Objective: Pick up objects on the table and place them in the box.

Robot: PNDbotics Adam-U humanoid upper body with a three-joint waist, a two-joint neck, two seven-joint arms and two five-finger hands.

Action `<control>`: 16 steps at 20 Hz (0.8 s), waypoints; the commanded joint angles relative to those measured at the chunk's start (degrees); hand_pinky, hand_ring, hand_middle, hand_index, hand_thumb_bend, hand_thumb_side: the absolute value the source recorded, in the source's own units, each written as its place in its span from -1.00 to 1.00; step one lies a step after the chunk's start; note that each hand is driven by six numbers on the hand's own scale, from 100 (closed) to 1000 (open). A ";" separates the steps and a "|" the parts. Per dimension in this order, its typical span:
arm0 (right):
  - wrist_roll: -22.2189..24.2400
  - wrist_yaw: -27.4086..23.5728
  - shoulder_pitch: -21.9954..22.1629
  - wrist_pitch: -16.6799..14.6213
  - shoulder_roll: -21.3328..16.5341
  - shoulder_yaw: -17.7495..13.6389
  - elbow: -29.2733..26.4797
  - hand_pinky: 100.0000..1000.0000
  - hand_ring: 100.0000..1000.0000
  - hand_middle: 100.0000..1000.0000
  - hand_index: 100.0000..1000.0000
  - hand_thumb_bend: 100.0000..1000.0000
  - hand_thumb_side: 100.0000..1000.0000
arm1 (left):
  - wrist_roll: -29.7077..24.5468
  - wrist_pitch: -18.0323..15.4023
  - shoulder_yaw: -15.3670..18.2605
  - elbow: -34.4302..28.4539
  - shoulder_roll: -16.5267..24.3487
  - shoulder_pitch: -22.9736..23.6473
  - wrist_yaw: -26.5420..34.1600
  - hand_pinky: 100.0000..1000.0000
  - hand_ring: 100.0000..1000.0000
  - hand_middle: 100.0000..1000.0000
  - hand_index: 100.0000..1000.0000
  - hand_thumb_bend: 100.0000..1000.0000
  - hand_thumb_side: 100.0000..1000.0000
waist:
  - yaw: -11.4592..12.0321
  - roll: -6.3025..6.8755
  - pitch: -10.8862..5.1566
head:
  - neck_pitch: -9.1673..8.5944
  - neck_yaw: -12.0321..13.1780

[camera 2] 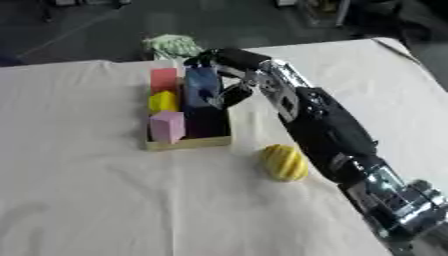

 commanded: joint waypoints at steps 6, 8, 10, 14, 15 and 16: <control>-3.83 7.87 -0.89 -0.63 0.08 0.77 0.63 0.56 0.60 0.48 0.96 -1.00 -0.60 | -0.06 0.39 -0.07 -1.24 0.17 -0.34 0.00 0.44 0.20 0.10 0.56 -1.00 0.00 | 0.32 -0.16 -0.95 | -0.85 -0.37; -4.39 9.76 -0.76 -1.03 0.00 0.79 0.65 0.57 0.64 0.59 0.99 -0.97 -0.54 | -0.07 0.44 -0.09 -1.24 0.14 -0.35 -0.04 0.44 0.20 0.10 0.56 -1.00 0.00 | 0.35 -0.24 -0.93 | -0.85 -0.35; -5.08 11.50 -0.71 -1.36 -0.27 0.77 0.45 0.59 0.68 0.71 1.00 -0.84 -0.54 | -0.05 0.48 -0.07 -1.24 0.11 -0.33 -0.07 0.45 0.20 0.10 0.56 -1.00 0.00 | 0.38 -0.31 -0.93 | -0.92 -0.34; -6.78 15.18 -0.58 -1.93 -1.51 0.90 -1.24 0.63 0.75 0.88 1.00 -0.52 -0.32 | -0.05 0.62 -0.07 -1.24 0.04 -0.27 -0.10 0.45 0.20 0.10 0.56 -1.00 0.01 | 0.36 -0.47 -0.94 | -0.97 -0.35; -7.20 16.11 -0.54 -1.90 -1.94 0.88 -1.82 0.65 0.78 0.95 1.00 -0.49 -0.28 | -0.05 0.63 -0.05 -1.24 0.06 -0.25 -0.12 0.45 0.20 0.10 0.56 -1.00 0.01 | 0.32 -0.52 -0.95 | -0.98 -0.32; -7.65 17.05 -0.46 -1.90 -2.40 0.85 -2.55 0.66 0.80 0.97 1.00 -0.42 -0.25 | -0.02 0.65 -0.02 -1.24 0.08 -0.22 -0.15 0.45 0.20 0.10 0.56 -1.00 0.01 | 0.26 -0.58 -0.95 | -1.00 -0.26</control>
